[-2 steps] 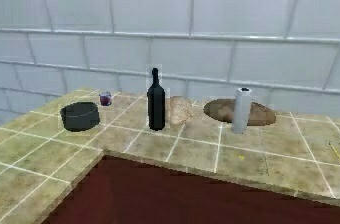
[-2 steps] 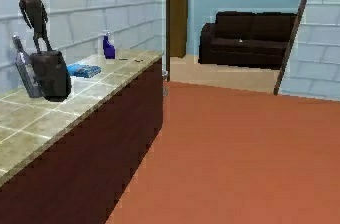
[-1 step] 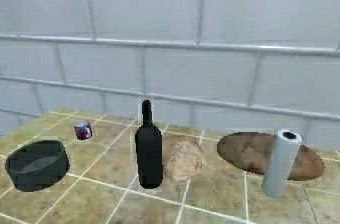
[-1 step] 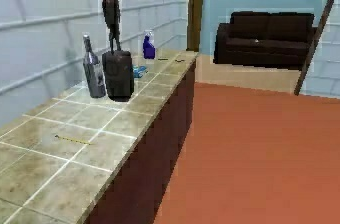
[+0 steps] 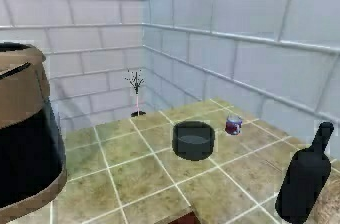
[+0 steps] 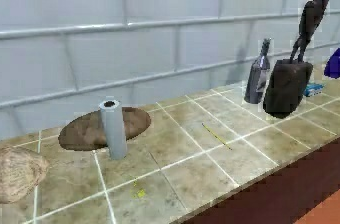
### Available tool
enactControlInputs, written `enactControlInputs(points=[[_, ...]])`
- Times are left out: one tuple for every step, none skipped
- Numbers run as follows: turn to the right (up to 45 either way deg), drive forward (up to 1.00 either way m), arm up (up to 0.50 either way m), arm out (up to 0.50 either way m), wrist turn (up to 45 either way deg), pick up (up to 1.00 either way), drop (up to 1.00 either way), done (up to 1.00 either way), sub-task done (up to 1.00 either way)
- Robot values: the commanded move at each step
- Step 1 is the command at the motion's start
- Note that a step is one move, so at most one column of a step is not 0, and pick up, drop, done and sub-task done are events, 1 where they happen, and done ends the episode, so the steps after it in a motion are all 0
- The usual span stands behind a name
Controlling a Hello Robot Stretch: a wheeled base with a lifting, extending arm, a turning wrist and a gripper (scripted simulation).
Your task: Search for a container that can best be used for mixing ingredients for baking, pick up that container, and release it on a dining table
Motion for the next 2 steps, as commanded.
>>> enactControlInputs(points=[[-45.0, 0.00, 0.00, 0.00, 0.0, 0.00, 0.00, 0.00, 0.00], [-33.0, 0.00, 0.00, 0.00, 0.0, 0.00, 0.00, 0.00, 0.00]])
